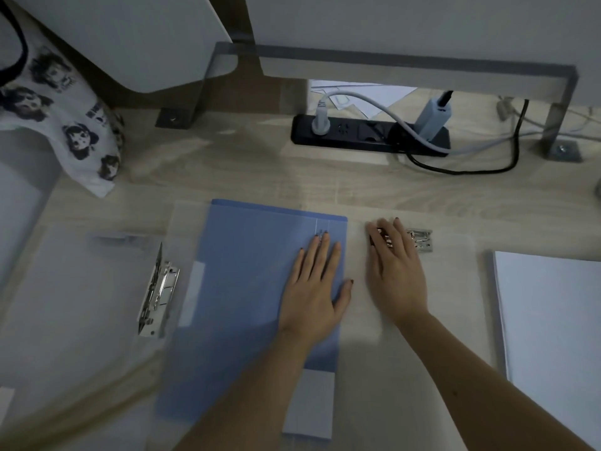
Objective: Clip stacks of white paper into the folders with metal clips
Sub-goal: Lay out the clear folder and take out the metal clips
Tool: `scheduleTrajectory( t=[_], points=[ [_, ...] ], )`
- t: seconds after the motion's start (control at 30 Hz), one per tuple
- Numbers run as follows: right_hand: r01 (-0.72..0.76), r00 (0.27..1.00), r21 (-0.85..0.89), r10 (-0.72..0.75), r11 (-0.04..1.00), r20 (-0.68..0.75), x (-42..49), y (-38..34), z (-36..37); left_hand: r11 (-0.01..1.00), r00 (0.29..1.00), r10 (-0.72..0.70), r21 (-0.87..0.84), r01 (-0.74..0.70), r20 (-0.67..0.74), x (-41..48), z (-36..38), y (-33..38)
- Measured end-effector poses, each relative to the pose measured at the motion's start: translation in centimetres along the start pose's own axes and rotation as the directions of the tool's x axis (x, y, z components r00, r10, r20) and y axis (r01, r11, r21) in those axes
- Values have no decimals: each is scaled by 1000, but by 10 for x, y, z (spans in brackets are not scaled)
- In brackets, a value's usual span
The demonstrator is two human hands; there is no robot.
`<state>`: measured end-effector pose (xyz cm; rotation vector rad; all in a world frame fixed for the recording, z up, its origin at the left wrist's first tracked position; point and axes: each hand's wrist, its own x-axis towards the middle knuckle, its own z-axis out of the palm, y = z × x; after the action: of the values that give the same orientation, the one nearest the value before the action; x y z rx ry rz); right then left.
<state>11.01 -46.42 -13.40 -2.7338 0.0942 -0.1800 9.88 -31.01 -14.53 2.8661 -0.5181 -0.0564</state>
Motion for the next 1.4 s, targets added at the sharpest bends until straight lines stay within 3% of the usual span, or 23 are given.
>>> scheduleTrajectory(
  t=[0.1,0.27,0.4,0.53,0.87,0.97,1.1,1.2,1.3,1.4],
  points=[
    [-26,999,75,29,997,-37,2,-4,-8,1000,1000,-4,5,4,1,0,-1,1],
    [-216,964,298,252,930,-89,18,-2,-38,1000,1000,8,-21,-8,8,0,-2,1],
    [-373,874,461,472,805,-118,21,19,-52,1000,1000,12,-26,-12,20,0,-3,0],
    [-499,805,465,590,731,-65,18,43,-56,999,1000,22,-43,-21,19,-1,-3,-1],
    [-558,813,435,572,707,113,-20,77,-97,999,993,13,-52,-7,114,1,-7,-2],
    [-604,780,413,613,682,129,-58,94,-125,985,993,-72,-149,86,94,0,-21,17],
    [-629,766,338,633,700,115,-105,114,-149,824,968,-201,-508,250,149,-16,-46,78],
    [-613,784,327,605,720,139,-128,122,-154,561,926,-130,-744,363,354,-32,-56,144],
    [-572,820,269,546,775,172,-140,125,-150,397,799,3,-734,551,601,-44,-50,198],
    [-529,848,220,499,819,181,-145,131,-146,335,702,-7,-660,672,712,-45,-45,229]
  ],
)
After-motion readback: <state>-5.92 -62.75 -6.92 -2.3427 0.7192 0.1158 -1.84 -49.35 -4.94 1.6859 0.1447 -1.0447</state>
